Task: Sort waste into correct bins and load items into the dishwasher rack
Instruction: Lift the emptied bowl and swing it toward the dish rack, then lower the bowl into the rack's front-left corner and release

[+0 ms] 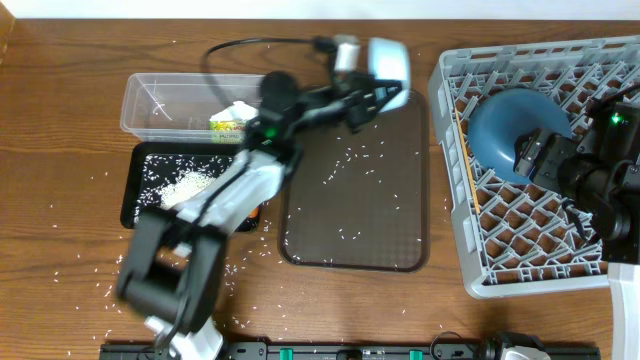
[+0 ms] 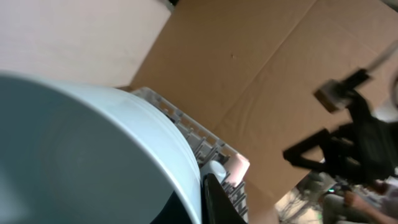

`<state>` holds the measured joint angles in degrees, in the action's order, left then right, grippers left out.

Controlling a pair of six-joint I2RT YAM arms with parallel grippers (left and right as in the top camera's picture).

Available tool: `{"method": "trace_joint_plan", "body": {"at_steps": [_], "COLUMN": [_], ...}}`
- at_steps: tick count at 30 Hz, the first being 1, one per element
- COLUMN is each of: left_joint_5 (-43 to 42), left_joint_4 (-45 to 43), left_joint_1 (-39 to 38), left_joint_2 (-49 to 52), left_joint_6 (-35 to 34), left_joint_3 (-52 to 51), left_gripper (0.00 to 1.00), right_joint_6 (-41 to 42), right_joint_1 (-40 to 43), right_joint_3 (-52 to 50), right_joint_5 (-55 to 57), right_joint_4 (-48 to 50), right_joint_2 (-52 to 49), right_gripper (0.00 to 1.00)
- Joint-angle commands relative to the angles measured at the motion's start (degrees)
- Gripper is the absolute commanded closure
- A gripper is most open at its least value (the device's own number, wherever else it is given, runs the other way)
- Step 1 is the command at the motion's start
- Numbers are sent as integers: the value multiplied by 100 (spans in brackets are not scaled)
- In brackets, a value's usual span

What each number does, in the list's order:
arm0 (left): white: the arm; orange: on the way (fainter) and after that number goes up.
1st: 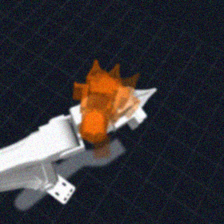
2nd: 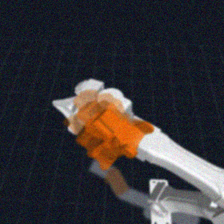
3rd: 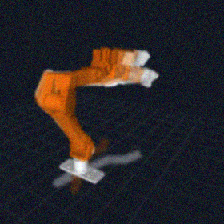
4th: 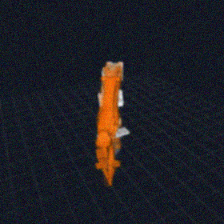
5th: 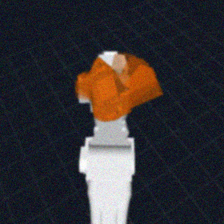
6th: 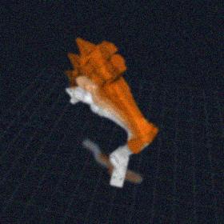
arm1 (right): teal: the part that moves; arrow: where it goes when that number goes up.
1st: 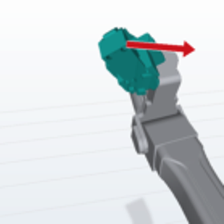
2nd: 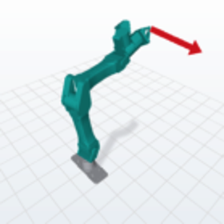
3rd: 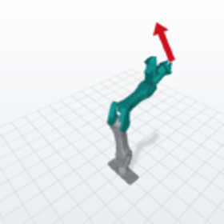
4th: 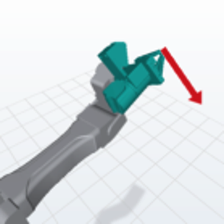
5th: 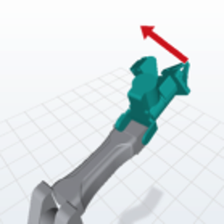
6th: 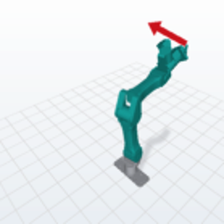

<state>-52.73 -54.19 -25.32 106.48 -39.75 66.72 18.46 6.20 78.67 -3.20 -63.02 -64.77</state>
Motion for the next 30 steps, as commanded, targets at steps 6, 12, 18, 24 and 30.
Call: {"method": "trace_joint_plan", "body": {"at_steps": [6,12,18,24,30], "left_joint_5": [409,848,1296,1425,1482], "left_joint_4": [-428,-466,-514,-527,-560], "left_joint_1": [-726,-1056,-1220,-1228,-1211], "left_joint_2": [1897,2566,2911,3139,3222], "left_joint_6": [-1167,-1379,-1523,-1528,-1703], "left_joint_3": [2131,2693,2695,2695,2695], "left_gripper": [94,94,94,94,94], "right_joint_6": [125,125,120,120,120], "right_joint_1": [50,50,50,48,48], "right_joint_3": [17,17,17,17,17], "right_joint_5": [-155,-157,-153,-155,-153], "right_joint_4": [-39,-103,-219,-236,-236], "right_joint_2": [-7,-7,-7,-7,-7], "right_gripper": [14,14,14,14,14]}}
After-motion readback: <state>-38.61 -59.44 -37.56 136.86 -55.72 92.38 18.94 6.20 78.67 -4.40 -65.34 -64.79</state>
